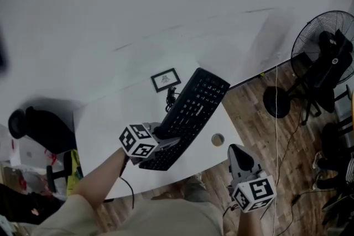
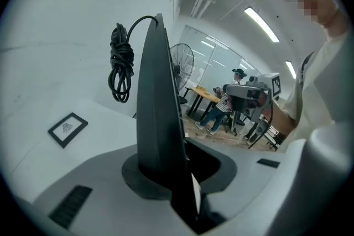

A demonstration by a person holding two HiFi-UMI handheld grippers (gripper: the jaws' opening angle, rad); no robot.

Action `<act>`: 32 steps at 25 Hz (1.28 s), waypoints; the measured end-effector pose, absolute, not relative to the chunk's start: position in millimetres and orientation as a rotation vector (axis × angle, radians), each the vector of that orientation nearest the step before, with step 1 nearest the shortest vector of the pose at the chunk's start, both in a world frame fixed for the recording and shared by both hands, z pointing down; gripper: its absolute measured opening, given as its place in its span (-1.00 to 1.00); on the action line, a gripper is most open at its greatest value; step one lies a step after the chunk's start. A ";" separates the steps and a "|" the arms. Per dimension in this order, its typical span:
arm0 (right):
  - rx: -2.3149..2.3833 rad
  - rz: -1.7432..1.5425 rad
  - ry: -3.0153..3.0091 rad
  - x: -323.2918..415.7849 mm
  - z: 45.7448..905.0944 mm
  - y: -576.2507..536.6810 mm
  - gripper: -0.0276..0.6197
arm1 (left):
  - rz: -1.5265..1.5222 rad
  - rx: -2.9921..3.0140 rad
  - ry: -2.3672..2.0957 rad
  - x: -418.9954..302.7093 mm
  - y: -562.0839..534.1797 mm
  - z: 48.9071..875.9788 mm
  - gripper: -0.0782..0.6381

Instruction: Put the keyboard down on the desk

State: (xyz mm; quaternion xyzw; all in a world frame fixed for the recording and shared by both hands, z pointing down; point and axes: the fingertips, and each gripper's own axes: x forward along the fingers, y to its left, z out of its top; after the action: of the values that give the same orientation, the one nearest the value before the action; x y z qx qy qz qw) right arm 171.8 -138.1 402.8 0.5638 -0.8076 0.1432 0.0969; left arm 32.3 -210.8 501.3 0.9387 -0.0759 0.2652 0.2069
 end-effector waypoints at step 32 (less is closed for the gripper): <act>1.412 0.818 -2.243 252.8 576.6 -266.5 -0.83 | 0.985 1.949 0.243 133.6 -272.0 694.9 -0.52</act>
State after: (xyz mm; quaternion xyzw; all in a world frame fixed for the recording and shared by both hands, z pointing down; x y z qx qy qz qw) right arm 252.8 -266.5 576.6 0.5006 -0.7949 0.2900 0.1829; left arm 133.6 -272.0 694.9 0.7900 0.0986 0.3992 0.4547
